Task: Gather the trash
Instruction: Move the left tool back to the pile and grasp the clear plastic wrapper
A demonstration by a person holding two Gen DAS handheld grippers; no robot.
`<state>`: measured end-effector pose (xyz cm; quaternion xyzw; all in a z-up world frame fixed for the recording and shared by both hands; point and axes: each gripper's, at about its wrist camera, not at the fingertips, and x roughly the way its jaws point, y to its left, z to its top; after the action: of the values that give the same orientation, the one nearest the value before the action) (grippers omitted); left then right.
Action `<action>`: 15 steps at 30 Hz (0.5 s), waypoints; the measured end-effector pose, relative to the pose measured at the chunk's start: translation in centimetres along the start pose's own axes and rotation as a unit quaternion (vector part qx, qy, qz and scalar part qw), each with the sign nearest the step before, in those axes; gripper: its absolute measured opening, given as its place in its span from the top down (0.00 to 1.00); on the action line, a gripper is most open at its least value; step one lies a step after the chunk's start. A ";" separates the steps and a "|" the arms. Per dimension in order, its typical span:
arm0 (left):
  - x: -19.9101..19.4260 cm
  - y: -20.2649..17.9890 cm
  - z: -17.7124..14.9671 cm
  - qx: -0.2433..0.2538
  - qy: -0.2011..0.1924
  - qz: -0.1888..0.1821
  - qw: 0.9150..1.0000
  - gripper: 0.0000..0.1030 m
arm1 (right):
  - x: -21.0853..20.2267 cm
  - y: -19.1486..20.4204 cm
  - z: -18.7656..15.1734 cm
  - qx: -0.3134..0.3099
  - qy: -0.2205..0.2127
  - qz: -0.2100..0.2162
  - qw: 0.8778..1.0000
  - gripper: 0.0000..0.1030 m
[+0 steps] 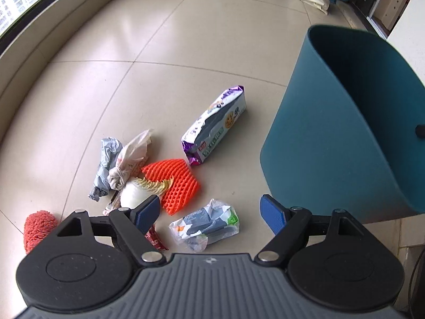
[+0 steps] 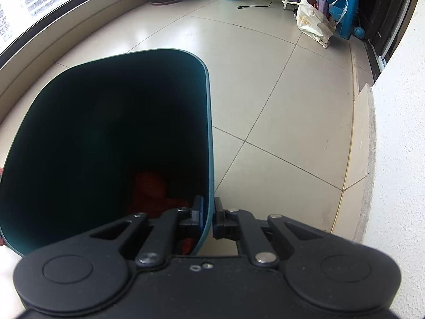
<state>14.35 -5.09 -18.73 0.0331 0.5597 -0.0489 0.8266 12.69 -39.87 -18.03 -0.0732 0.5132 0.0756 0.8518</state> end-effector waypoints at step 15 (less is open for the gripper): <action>13.6 -1.3 -4.7 0.198 0.099 0.000 0.975 0.20 | 0.0 0.8 0.2 -0.015 0.012 -0.008 1.000 0.94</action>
<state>14.86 -6.43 -33.06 0.2007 0.6181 -0.1551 0.7440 12.75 -39.05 -17.98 -0.0913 0.5216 0.0752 0.8449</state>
